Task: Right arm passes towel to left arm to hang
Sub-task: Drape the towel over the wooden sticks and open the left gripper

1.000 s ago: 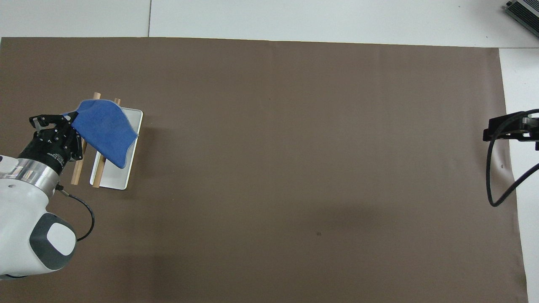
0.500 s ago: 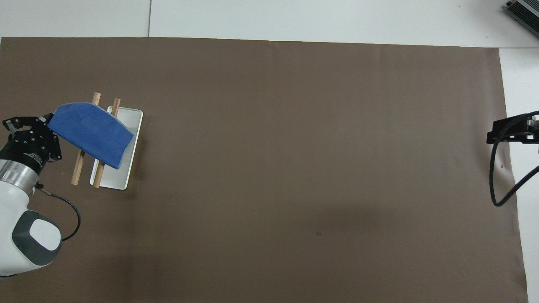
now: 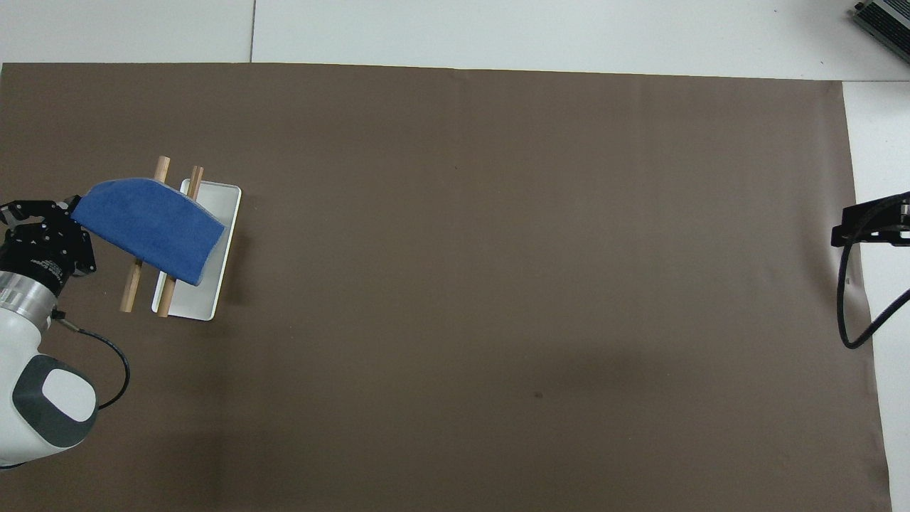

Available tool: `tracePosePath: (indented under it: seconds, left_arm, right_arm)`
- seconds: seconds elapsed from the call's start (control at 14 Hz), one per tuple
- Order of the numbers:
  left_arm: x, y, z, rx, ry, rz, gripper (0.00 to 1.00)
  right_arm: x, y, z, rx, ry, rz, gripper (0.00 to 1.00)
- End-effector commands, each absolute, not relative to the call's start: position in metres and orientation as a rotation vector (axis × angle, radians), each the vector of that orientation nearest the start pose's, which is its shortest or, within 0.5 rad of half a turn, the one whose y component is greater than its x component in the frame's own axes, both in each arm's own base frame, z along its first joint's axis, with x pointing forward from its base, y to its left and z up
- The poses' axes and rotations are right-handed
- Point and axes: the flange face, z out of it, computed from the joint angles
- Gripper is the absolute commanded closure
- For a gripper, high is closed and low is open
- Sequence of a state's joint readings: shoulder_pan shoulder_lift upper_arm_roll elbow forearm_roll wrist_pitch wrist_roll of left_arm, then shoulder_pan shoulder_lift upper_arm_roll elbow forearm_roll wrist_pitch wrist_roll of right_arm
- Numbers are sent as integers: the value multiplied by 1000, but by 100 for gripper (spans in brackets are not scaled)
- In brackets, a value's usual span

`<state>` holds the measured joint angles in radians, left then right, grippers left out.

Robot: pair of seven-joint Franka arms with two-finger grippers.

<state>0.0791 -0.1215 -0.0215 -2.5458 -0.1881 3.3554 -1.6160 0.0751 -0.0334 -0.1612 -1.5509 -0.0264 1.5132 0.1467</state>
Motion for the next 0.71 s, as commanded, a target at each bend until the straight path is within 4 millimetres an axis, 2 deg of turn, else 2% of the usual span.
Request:
tracePosePath:
  seconds: [0.0, 0.21, 0.29, 0.36, 0.43, 0.5, 0.57, 0.64]
  left_arm:
    - [493, 58, 425, 1388, 1922, 775, 100]
    - [497, 63, 430, 1375, 1929, 780, 99]
    - [498, 63, 430, 1380, 1932, 775, 93]
    - [502, 63, 432, 1387, 1938, 764, 73]
    - [506, 63, 436, 1396, 1946, 748, 45]
    - [510, 63, 440, 1410, 1959, 726, 21]
    - [514, 64, 444, 1424, 1970, 708, 6]
    - [518, 64, 448, 1437, 1981, 687, 4]
  right_arm:
    - [525, -50, 646, -3141, 345, 23, 0]
    - [525, -49, 645, -3142, 336, 27, 0]
    - [525, -49, 645, -3144, 321, 30, 0]
    - [525, -51, 645, -3143, 324, 28, 0]
    - [526, -52, 644, -3142, 326, 25, 0]
    - [525, -55, 644, -3141, 335, 25, 0]
    - [525, -53, 644, -3139, 332, 20, 0]
    - [525, -52, 644, -3140, 328, 25, 0]
